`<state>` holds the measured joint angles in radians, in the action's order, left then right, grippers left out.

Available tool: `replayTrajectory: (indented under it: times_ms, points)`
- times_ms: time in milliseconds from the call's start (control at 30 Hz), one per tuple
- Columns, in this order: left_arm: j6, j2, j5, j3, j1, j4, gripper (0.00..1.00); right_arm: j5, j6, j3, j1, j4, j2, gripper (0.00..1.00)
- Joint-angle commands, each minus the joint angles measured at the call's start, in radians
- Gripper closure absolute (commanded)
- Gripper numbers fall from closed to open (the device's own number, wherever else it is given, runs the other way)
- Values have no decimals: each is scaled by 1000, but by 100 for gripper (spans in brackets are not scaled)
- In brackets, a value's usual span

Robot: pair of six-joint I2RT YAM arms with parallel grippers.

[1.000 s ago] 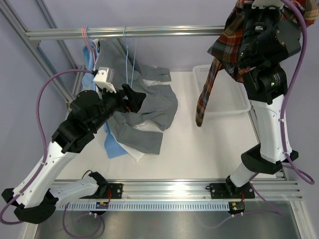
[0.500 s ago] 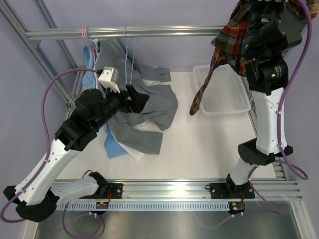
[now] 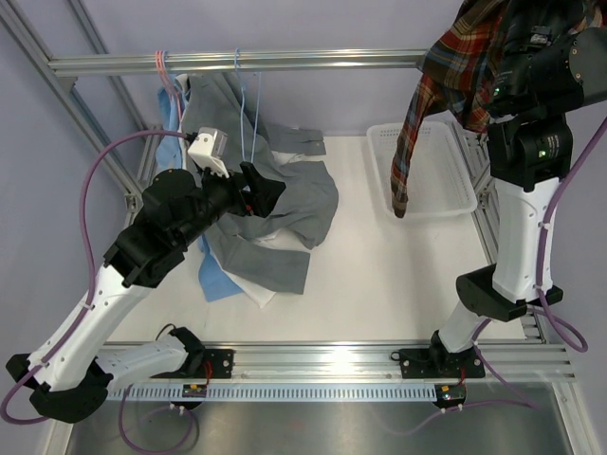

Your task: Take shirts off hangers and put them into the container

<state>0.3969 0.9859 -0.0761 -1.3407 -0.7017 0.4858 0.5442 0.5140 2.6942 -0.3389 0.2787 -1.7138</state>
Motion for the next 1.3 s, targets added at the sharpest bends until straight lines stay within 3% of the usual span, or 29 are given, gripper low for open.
replayTrajectory:
  times_ms: [0,400,500,533,700,1033,1267]
  points:
    - [-4,-12,36,-29,-2,-10,9,-38,12,1,27,-82,22,100]
    - [-9,-24,68,-11,-2,-12,9,-105,-149,-19,181,5,-58,100]
    - [-9,-26,70,-9,-4,-15,9,-115,-207,-202,181,-59,26,100]
    - [-9,-26,70,-9,-4,-15,9,-121,-218,-375,181,-102,66,100]
    - [-3,-32,68,3,-4,-21,9,-107,-313,-742,178,-234,287,100]
    - [16,-41,95,18,-2,-35,9,-151,-396,-915,176,-98,368,100]
    - [13,-41,94,26,-2,-36,9,-168,-440,-1149,170,-196,499,100]
